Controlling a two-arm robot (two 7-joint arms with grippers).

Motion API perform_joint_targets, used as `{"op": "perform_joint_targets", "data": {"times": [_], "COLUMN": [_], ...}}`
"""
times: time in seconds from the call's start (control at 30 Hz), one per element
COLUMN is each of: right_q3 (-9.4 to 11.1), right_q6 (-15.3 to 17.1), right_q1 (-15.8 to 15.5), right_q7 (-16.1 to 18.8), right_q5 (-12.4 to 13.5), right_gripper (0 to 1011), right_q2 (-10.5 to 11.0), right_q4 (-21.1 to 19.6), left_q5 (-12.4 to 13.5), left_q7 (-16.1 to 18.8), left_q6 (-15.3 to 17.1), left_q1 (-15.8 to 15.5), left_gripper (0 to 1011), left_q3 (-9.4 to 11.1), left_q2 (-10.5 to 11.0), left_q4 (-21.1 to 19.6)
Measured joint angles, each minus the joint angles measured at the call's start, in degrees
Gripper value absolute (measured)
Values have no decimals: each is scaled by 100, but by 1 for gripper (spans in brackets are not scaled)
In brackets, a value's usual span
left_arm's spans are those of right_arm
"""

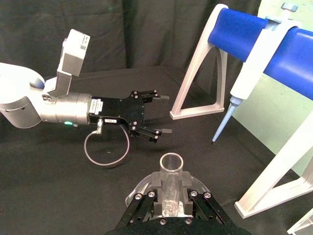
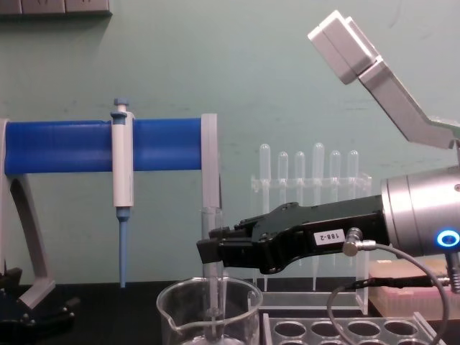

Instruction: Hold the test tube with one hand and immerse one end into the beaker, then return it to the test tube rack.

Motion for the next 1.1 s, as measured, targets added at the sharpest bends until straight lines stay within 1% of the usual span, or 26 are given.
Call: {"op": "perform_joint_targets", "data": {"times": [1.1], "right_q3": [0], "right_q6": [-1], "right_q1": [0], "right_q7": [0], "right_q5": [0], "right_gripper": [222], "right_q2": [0], "right_q4": [0], "left_q5": [0], "left_q7": [0], "left_q6": [0], "left_q1": [0], "left_gripper": [1000], "left_q3": [0], "left_q2": [0], "left_q4": [0]}}
